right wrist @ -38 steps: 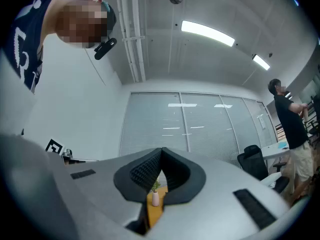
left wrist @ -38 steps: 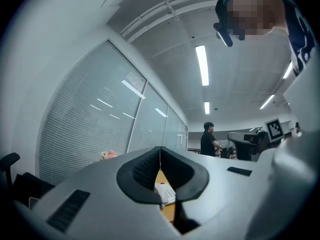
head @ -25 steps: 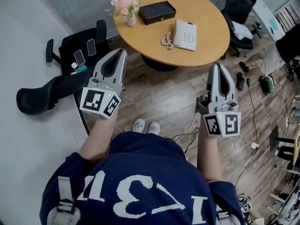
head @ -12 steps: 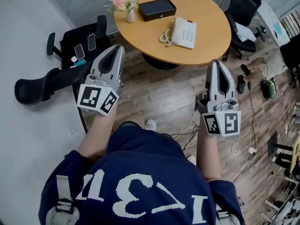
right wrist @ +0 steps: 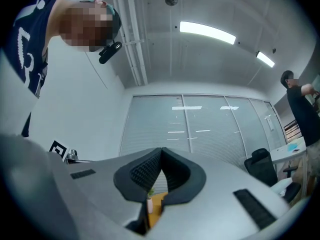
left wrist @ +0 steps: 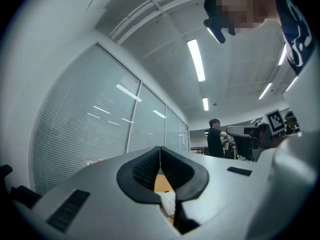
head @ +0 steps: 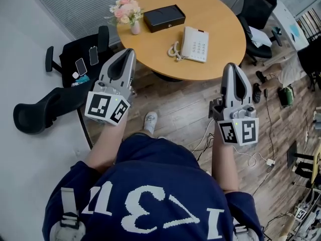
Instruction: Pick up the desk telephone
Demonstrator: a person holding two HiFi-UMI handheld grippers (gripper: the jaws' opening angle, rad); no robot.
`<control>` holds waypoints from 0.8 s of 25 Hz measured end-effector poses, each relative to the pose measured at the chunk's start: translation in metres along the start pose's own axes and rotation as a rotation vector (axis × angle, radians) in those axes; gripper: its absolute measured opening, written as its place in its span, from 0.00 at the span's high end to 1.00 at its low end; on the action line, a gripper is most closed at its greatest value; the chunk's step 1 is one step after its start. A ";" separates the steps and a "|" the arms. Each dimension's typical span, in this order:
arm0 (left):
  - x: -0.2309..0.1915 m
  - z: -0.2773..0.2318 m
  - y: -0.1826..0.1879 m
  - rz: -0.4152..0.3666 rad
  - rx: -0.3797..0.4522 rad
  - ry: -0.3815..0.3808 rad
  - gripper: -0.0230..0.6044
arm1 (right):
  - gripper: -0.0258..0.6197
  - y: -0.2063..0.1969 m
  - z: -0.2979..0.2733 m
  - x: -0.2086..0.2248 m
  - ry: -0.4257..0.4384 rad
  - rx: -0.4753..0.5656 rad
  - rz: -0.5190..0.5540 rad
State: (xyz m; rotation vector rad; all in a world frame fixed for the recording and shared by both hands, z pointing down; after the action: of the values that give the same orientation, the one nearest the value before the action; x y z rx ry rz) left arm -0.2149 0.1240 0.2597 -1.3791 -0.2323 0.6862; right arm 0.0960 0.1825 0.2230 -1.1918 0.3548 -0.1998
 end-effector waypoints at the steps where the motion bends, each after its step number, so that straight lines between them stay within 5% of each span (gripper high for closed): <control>1: -0.007 -0.008 0.000 0.005 0.000 -0.008 0.94 | 0.92 -0.002 -0.009 0.001 -0.002 0.000 0.008; 20: -0.084 -0.134 -0.015 0.041 -0.037 -0.137 0.94 | 0.92 -0.055 -0.101 0.031 -0.110 -0.093 0.043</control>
State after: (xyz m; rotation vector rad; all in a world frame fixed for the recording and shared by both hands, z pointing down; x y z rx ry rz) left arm -0.2049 -0.0344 0.2669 -1.3771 -0.3272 0.8149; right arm 0.0886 0.0646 0.2362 -1.2803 0.2956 -0.0807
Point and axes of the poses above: the fingertips, and each gripper's own axes: z backward along the fingers, x to its right, y out of its top, the point moved 7 cm from there along z, backward along the fingers, and after that the axes turned 11 degrees about z, right-handed, at the moved point
